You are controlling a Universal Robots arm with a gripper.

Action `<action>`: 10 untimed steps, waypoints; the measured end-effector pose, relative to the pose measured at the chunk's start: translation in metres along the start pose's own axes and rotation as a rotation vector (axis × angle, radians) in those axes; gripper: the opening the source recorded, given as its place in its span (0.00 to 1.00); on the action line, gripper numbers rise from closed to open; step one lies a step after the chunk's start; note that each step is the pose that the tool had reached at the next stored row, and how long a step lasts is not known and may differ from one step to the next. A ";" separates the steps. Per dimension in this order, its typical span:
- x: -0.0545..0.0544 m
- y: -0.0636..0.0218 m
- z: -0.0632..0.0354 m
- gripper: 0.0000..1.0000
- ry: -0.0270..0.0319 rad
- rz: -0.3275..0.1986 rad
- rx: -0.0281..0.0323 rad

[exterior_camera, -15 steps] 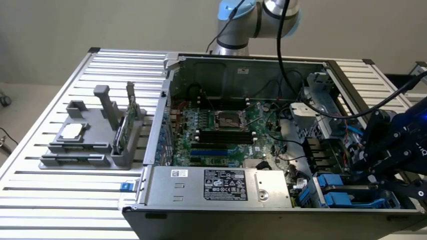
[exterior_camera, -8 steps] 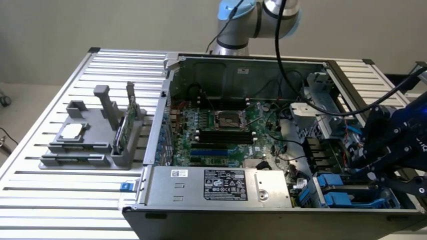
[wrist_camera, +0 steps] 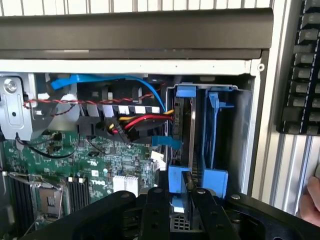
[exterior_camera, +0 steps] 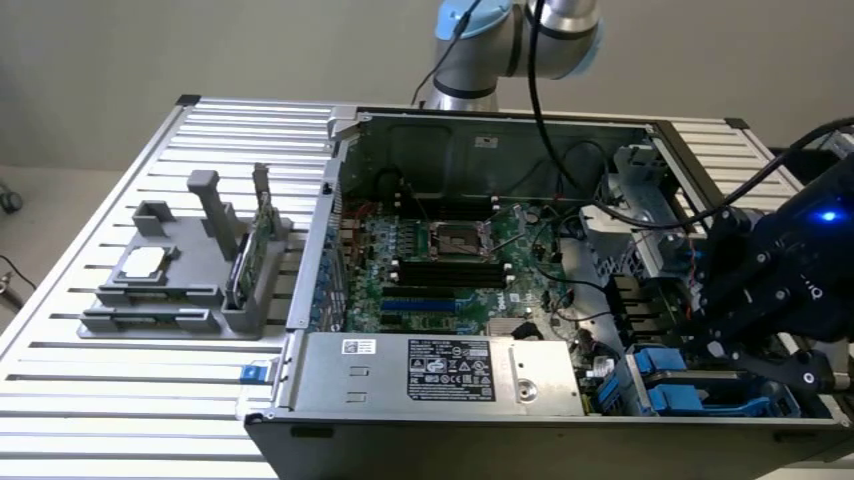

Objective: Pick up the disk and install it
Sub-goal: 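Insert the second disk wire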

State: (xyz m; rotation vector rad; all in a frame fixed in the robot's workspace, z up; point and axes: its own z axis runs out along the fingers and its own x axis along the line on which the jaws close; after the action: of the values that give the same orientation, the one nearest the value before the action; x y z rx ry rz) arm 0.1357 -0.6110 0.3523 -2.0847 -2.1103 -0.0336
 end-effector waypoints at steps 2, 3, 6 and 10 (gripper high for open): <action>0.000 -0.0066 0.0001 0.23 0.0000 0.000 -0.0004; 0.000 -0.0096 0.0002 0.11 0.0000 0.000 -0.0006; 0.000 -0.0132 0.0003 0.11 0.0000 0.000 -0.0037; 0.000 -0.0133 0.0003 0.11 -0.0002 -0.001 -0.0090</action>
State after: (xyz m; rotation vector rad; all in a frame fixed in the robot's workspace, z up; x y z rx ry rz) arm 0.1225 -0.6110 0.3534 -2.0884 -2.1155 -0.0432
